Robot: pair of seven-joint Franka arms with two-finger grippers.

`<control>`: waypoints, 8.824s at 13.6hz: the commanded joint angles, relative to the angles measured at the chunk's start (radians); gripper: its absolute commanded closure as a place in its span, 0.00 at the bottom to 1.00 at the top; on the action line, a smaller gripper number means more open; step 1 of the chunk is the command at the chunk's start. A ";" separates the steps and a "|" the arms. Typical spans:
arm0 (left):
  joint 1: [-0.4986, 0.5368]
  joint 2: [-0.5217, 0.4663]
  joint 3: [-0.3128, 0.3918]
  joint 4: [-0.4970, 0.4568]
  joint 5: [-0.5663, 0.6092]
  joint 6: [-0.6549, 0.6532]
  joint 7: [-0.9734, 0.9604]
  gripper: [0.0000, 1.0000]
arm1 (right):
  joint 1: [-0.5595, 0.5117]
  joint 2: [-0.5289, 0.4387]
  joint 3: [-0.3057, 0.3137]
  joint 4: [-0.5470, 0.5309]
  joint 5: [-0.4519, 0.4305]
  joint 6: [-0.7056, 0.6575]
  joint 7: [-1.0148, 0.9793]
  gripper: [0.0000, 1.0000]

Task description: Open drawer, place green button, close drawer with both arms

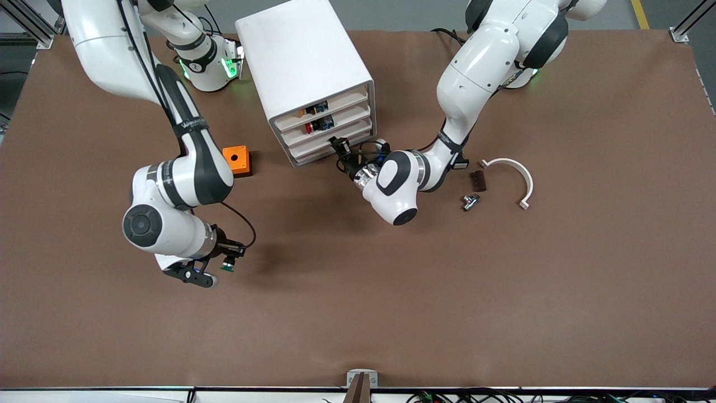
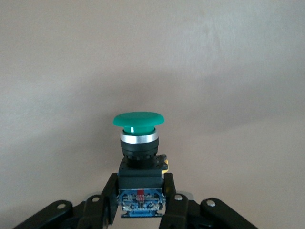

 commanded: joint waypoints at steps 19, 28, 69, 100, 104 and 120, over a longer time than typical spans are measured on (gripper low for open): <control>0.163 -0.003 0.011 0.108 -0.015 0.104 0.091 0.00 | 0.474 -0.167 -0.007 -0.163 0.012 -0.012 1.139 0.96; 0.331 -0.100 0.003 0.114 0.271 -0.104 0.182 0.00 | 0.518 -0.146 -0.008 -0.243 0.012 0.123 1.272 0.62; -0.153 -0.151 -0.011 0.025 0.985 0.334 1.118 0.00 | -0.300 -0.641 -0.011 -0.224 -0.045 -0.291 -0.465 0.00; 0.282 -0.497 -0.129 0.019 1.186 0.086 1.218 0.00 | -0.321 -0.648 0.036 -0.159 -0.145 -0.342 -0.469 0.00; 0.400 -0.606 -0.127 0.019 1.187 -0.003 1.422 0.00 | -0.321 -0.648 0.036 -0.159 -0.143 -0.342 -0.467 0.00; 0.649 -0.869 -0.129 0.015 1.177 -0.299 1.864 0.00 | -0.318 -0.649 0.039 -0.162 -0.145 -0.337 -0.469 0.00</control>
